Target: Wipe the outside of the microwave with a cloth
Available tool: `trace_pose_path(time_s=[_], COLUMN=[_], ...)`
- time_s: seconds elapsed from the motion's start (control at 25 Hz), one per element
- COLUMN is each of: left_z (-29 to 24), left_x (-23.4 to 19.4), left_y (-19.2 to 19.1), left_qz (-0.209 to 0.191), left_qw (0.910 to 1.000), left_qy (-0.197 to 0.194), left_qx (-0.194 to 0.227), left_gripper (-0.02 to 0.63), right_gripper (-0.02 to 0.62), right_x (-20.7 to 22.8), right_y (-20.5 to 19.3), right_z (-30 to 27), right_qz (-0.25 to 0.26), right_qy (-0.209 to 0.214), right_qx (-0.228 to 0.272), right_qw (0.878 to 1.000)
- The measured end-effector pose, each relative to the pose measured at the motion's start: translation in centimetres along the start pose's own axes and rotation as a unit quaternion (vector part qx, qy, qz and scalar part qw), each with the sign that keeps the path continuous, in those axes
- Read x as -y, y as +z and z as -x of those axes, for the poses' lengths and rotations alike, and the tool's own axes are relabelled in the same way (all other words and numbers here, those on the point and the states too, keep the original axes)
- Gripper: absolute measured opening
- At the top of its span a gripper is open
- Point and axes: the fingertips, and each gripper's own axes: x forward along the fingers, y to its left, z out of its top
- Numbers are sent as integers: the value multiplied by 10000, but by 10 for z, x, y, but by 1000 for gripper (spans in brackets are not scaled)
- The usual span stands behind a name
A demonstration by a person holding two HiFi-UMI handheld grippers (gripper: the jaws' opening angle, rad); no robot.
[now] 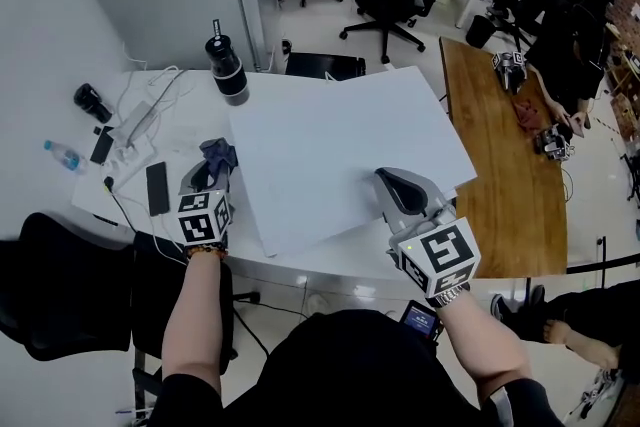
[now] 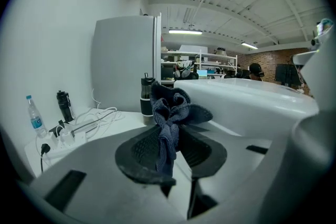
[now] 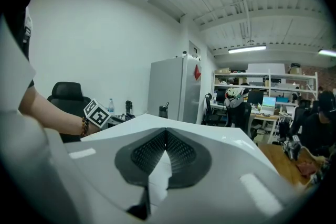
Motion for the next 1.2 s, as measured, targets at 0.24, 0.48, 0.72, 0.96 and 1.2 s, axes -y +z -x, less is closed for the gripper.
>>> trace_pose_path(time_s=[0.24,0.48,0.72,0.96,1.2], left_z=[53,121,188,248,270], left_x=[9,50,89,160,266], left_y=[31,53,70,79,70], left_qz=[-90,-164,-184,-291,-224], left_qw=[9989,9947,9875,9822,9857], left_qy=[242,567,964,1017,302], left_qx=[402,838,1236,1553,1645], left_gripper=[103,103,103,103,103], right_gripper=[0,0,0,0,0], right_x=[4,13,25,34,37], right_y=[-1,-14,-19,-30,-37], right_z=[24,70,112,161,206], right_qz=[-33,-50,-18,-23,-4], right_qy=[124,399,653,872,1040], right_qx=[110,225,386,520,633], right_qw=[9999,9989,9971,9948,9926])
